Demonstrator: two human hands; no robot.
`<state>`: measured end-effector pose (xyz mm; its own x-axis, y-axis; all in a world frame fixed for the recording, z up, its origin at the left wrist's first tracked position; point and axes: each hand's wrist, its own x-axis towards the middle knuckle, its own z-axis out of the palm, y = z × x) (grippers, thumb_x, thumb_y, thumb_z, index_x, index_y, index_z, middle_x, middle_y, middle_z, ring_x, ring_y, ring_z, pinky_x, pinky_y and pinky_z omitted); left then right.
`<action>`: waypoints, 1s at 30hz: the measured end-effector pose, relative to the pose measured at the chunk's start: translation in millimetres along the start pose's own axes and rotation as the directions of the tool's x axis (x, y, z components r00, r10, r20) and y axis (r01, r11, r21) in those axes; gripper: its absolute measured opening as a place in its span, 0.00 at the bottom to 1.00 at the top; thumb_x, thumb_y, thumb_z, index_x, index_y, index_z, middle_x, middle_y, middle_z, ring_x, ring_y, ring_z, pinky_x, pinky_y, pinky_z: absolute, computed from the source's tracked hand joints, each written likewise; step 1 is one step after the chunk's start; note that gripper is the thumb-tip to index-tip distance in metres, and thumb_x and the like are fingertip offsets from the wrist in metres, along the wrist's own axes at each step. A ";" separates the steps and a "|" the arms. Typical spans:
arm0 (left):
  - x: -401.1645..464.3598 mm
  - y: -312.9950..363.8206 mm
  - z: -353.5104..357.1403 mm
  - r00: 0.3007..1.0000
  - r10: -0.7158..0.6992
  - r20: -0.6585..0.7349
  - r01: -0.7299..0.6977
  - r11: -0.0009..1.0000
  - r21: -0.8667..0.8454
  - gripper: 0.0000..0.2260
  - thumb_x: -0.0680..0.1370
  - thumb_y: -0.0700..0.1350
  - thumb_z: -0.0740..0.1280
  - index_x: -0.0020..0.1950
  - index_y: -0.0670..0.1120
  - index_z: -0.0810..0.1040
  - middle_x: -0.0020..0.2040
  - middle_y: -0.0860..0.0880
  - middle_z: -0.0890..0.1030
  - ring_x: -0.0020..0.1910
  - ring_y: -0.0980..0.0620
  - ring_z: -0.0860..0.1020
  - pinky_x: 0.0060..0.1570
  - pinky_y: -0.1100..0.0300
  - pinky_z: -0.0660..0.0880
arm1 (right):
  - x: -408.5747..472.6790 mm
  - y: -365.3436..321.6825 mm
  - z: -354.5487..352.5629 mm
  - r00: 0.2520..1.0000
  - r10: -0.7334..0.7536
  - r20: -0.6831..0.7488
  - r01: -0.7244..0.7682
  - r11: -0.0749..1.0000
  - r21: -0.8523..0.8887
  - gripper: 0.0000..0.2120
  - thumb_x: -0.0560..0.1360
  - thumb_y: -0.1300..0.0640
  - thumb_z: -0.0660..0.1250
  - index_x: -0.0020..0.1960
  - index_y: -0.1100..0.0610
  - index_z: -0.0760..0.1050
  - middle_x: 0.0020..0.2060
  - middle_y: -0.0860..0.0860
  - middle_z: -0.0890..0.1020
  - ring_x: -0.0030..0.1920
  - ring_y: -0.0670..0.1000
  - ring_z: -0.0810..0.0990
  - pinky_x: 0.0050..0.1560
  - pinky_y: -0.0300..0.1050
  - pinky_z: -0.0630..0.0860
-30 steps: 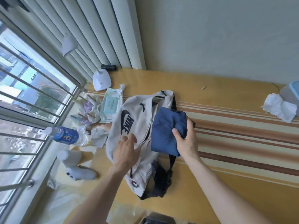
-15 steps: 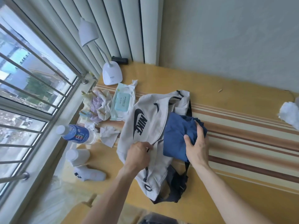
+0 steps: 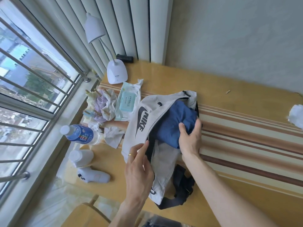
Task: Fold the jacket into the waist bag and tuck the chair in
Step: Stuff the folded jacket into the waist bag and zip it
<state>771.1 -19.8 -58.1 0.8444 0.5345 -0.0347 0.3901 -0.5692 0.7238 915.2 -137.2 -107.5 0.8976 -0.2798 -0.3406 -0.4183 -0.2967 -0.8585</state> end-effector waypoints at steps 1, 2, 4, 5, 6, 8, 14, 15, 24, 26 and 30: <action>0.0 0.0 -0.3 1.000 0.019 0.004 -0.019 1.000 -0.004 0.25 0.76 0.29 0.65 0.70 0.50 0.79 0.59 0.54 0.79 0.45 0.59 0.76 0.45 0.75 0.67 | -0.5 -4.7 11.7 1.000 0.013 0.016 -0.013 1.000 -0.017 0.30 0.79 0.53 0.68 0.78 0.51 0.61 0.72 0.56 0.72 0.70 0.57 0.73 0.67 0.46 0.69; 1.0 0.2 -1.0 1.000 0.031 0.003 -0.031 0.999 -0.009 0.25 0.77 0.29 0.65 0.70 0.50 0.78 0.59 0.54 0.78 0.46 0.59 0.76 0.45 0.75 0.67 | -1.2 -9.1 23.2 0.999 0.029 0.039 -0.027 0.998 -0.053 0.30 0.80 0.52 0.68 0.78 0.50 0.61 0.72 0.57 0.72 0.69 0.59 0.73 0.66 0.48 0.71; 4.7 0.7 -3.0 0.999 0.035 -0.009 -0.035 0.999 -0.029 0.25 0.77 0.30 0.65 0.70 0.50 0.78 0.59 0.53 0.78 0.45 0.58 0.77 0.44 0.75 0.67 | -3.1 -14.7 46.0 0.991 0.038 0.131 -0.019 0.990 -0.143 0.29 0.79 0.50 0.67 0.77 0.48 0.61 0.72 0.57 0.71 0.69 0.60 0.74 0.67 0.53 0.73; 6.5 0.8 -4.1 0.999 0.043 -0.011 -0.044 0.998 -0.039 0.25 0.77 0.29 0.65 0.70 0.49 0.78 0.59 0.53 0.78 0.44 0.57 0.77 0.43 0.74 0.68 | -5.9 -15.6 55.9 0.976 0.002 0.218 0.030 0.989 -0.142 0.28 0.79 0.51 0.67 0.76 0.47 0.61 0.73 0.57 0.70 0.70 0.60 0.73 0.68 0.55 0.73; 7.9 0.6 -5.2 0.998 0.059 -0.006 -0.059 0.997 -0.044 0.25 0.77 0.29 0.65 0.70 0.49 0.78 0.58 0.53 0.78 0.43 0.56 0.78 0.43 0.73 0.68 | -9.3 -15.7 64.7 0.942 -0.058 0.331 0.101 0.988 -0.117 0.29 0.78 0.52 0.67 0.75 0.48 0.61 0.74 0.56 0.69 0.71 0.59 0.72 0.69 0.56 0.72; 9.0 -1.6 -6.7 0.995 0.091 0.026 -0.090 0.995 -0.052 0.25 0.77 0.29 0.65 0.70 0.49 0.78 0.59 0.54 0.77 0.43 0.57 0.77 0.42 0.70 0.70 | -14.4 -7.8 77.5 0.792 -0.138 0.594 0.278 0.949 -0.150 0.30 0.75 0.53 0.65 0.75 0.51 0.61 0.73 0.56 0.69 0.69 0.59 0.73 0.67 0.58 0.74; 6.4 -16.0 -4.3 0.966 0.122 0.228 -0.127 0.992 0.006 0.27 0.77 0.31 0.63 0.71 0.53 0.76 0.62 0.56 0.74 0.40 0.59 0.74 0.40 0.63 0.73 | -5.9 2.3 36.5 0.573 -0.009 0.819 0.763 0.371 -0.530 0.38 0.74 0.42 0.57 0.79 0.57 0.54 0.70 0.61 0.69 0.59 0.67 0.79 0.47 0.56 0.75; 6.4 -16.7 -0.6 0.950 0.152 0.274 -0.166 0.986 0.027 0.27 0.76 0.30 0.63 0.71 0.53 0.76 0.64 0.56 0.74 0.39 0.59 0.74 0.40 0.65 0.72 | -5.0 1.4 23.1 0.561 -0.043 0.827 0.802 0.273 -0.530 0.36 0.75 0.42 0.58 0.77 0.59 0.58 0.67 0.61 0.72 0.55 0.66 0.80 0.46 0.55 0.74; 5.7 -30.9 17.3 0.923 -0.004 0.386 0.023 0.999 -0.045 0.17 0.80 0.44 0.63 0.68 0.54 0.75 0.56 0.57 0.82 0.48 0.59 0.80 0.50 0.56 0.78 | 8.9 10.3 -49.3 0.470 -0.072 0.880 0.880 0.117 -0.461 0.20 0.81 0.45 0.53 0.41 0.55 0.78 0.37 0.49 0.74 0.44 0.52 0.71 0.44 0.46 0.65; -3.1 -30.6 9.1 0.944 -0.011 0.331 0.016 1.000 -0.013 0.12 0.78 0.50 0.66 0.62 0.54 0.76 0.51 0.58 0.78 0.46 0.60 0.78 0.46 0.59 0.77 | 3.2 7.2 -55.9 0.452 -0.145 0.880 0.889 0.156 -0.431 0.18 0.81 0.47 0.57 0.39 0.55 0.76 0.37 0.49 0.72 0.43 0.51 0.70 0.42 0.45 0.67; -24.2 -31.6 3.1 0.950 -0.047 0.308 0.026 0.997 0.075 0.16 0.73 0.60 0.72 0.52 0.53 0.73 0.42 0.59 0.76 0.39 0.59 0.76 0.37 0.65 0.74 | -28.5 -7.3 -60.0 0.460 -0.408 0.789 0.885 0.279 -0.372 0.10 0.80 0.49 0.64 0.42 0.54 0.71 0.42 0.47 0.70 0.43 0.48 0.70 0.42 0.39 0.69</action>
<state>739.5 -16.7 -82.3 0.8970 0.3421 -0.2799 0.4378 -0.6003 0.6693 884.3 -181.8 -68.5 0.6932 0.7125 -0.1087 0.6261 -0.6700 -0.3989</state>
